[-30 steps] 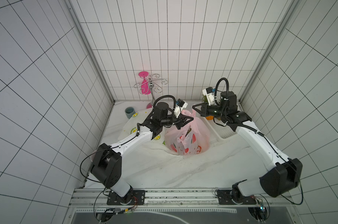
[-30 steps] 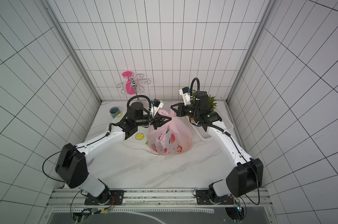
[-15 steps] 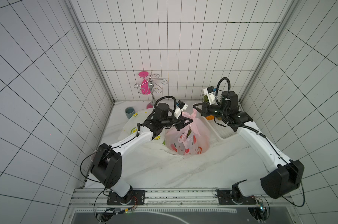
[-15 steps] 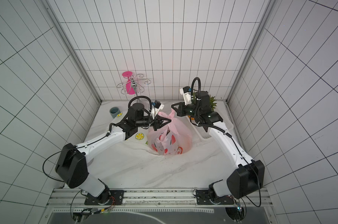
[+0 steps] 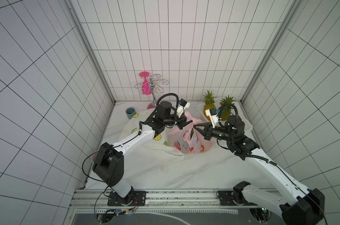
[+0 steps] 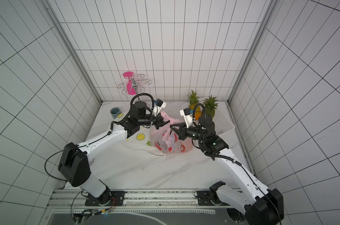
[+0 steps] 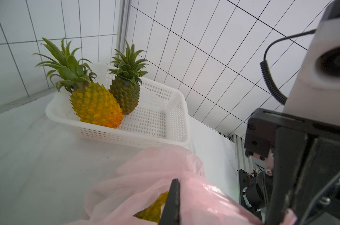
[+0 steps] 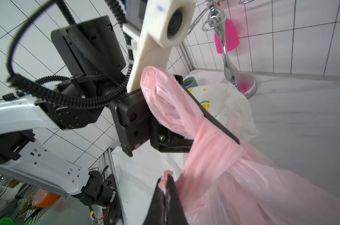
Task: Place the pineapple into a plastic bag & tie a knot
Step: Cross the plastic bag at the center of the board.
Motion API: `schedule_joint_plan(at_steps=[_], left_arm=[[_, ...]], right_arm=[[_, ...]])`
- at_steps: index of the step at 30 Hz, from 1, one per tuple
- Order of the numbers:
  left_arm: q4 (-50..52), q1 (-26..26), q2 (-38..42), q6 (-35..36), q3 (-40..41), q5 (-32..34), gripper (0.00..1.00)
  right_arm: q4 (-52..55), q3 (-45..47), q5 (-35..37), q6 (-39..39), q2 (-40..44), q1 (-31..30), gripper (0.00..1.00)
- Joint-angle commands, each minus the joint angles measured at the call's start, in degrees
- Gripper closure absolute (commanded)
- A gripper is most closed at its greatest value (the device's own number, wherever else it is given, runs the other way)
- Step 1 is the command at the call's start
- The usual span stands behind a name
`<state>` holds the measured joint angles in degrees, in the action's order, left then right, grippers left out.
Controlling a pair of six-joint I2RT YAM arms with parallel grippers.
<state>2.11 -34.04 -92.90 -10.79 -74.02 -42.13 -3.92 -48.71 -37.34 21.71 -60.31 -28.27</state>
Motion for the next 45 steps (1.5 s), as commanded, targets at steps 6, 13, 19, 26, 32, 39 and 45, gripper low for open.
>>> schedule_joint_plan(at_steps=[6,13,19,26,32,39,45], left_arm=[[0.05,1.53,1.02,-1.47,-0.83,2.87,1.00],[7.60,0.21,1.30,1.23,-2.00,3.87,1.00],[13.20,0.03,0.90,2.61,-2.08,6.66,0.85],[15.45,0.26,0.62,2.81,-1.40,6.63,0.70],[13.64,0.27,-0.01,1.83,-1.95,2.54,0.63],[14.44,0.29,-0.44,2.54,-2.18,-1.72,0.58],[14.97,0.34,0.10,3.09,-0.55,-1.88,0.55]], right_arm=[[2.17,3.71,7.25,-9.20,-11.44,-3.94,1.00],[-4.62,2.01,12.72,-10.16,-15.18,-3.53,1.00],[-8.12,0.86,11.34,-9.41,-14.74,-2.54,1.00],[-8.92,0.20,7.34,-8.86,-14.83,-0.45,1.00],[-8.94,0.28,4.78,-9.06,-14.89,-0.42,1.00],[-9.85,0.46,2.46,-7.88,-14.56,0.43,1.00],[-10.97,0.20,1.00,-7.13,-14.50,1.04,1.00]])
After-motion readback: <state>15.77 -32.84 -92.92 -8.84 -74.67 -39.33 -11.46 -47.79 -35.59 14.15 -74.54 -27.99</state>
